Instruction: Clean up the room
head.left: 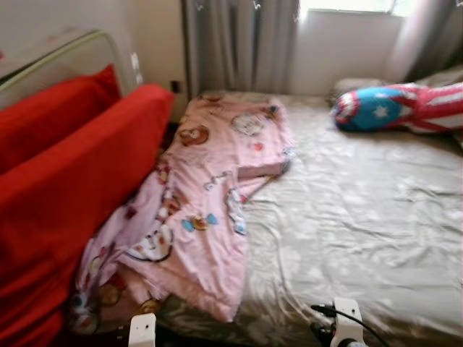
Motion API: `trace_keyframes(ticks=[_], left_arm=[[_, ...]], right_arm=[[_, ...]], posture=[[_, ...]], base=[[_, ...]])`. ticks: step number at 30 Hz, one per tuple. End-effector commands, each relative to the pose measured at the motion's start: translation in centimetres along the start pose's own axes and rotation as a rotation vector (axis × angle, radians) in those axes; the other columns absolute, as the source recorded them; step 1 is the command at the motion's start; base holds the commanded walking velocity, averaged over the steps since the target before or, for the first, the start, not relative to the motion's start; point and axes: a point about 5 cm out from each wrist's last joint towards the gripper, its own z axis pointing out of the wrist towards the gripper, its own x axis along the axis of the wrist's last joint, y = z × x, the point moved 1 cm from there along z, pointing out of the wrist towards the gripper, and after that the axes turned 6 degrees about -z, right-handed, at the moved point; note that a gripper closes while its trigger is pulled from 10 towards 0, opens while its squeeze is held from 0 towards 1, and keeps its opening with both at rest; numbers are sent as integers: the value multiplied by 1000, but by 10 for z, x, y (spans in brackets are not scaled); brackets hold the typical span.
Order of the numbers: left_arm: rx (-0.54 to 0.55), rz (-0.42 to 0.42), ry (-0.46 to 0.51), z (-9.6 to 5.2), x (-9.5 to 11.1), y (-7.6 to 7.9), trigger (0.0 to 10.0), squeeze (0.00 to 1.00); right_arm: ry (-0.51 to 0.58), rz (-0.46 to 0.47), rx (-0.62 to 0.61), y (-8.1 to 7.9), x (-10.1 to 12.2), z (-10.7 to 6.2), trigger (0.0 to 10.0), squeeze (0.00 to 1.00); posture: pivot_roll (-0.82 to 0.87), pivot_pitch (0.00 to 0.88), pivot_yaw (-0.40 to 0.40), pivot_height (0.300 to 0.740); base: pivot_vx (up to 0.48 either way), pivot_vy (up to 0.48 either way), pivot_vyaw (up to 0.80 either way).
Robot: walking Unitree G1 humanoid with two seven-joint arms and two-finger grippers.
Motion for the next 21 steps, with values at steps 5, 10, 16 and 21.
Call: trace_keyframes(ticks=[5, 10, 16, 21], left_arm=[[0, -1, -26, -1, -6, 3, 10000, 0], [-1, -1, -25, -1, -7, 2, 10000, 0], [-1, -2, -24, -1, -7, 2, 10000, 0], [-1, -7, -21, -1, -6, 2, 10000, 0]], right_arm=[[-3, 6, -2, 1, -2, -1, 10000, 0], [-3, 7, 0, 1, -2, -1, 10000, 0], [-3, 8, 2, 1, -2, -1, 10000, 0], [-2, 8, 4, 1, -2, -1, 10000, 0]], posture=[[-114, 0, 8, 740], [-115, 0, 8, 740], [-115, 0, 7, 740], [-114, 0, 6, 740]], base=[[0, 0, 794], [0, 0, 794], [0, 0, 794], [0, 0, 794]])
